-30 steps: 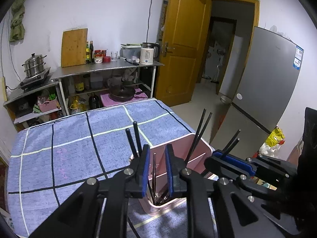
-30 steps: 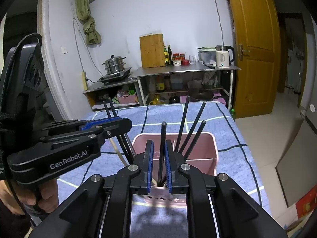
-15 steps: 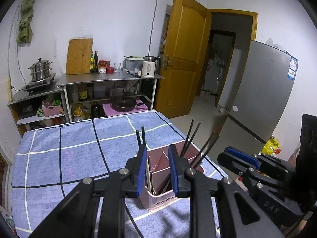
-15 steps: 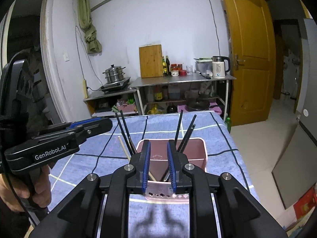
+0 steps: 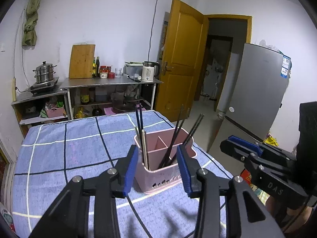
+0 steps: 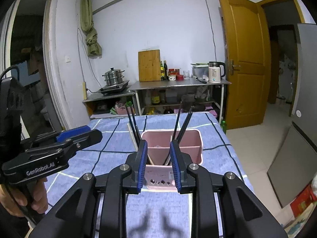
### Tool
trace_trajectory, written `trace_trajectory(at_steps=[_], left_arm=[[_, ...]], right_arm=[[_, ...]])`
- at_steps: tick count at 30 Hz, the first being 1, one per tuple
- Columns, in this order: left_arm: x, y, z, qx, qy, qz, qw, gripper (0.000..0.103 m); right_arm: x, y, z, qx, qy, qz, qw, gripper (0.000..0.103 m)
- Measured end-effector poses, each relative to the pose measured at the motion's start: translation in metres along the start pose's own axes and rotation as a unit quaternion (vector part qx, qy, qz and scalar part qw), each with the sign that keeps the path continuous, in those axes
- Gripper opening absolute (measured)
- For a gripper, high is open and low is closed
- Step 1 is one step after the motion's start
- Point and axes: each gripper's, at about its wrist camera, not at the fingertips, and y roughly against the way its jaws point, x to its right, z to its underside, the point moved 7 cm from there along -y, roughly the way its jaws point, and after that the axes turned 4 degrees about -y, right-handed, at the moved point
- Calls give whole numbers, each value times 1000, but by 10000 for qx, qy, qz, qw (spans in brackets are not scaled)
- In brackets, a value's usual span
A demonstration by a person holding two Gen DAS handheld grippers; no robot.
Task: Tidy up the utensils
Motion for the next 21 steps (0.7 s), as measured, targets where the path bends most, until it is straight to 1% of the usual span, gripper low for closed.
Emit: trace_trajectory(at_steps=[5,7,13,21], left_arm=[[2,9,24,95,38,-145,9998,48],[5,10,34,92,-26,-205,9997,49],[2,16,61,132,22,-332,9994,49],[10,23,83,264,-82,-429,9987,50]], right_arm=[[-3,4,23,-38,21,61,10000,27],[-4,5,34,-61,5,34,10000,28],[-6,10,57,-18,24,93,10000,29],[-7,14,82,8,-15,109,9999,30]])
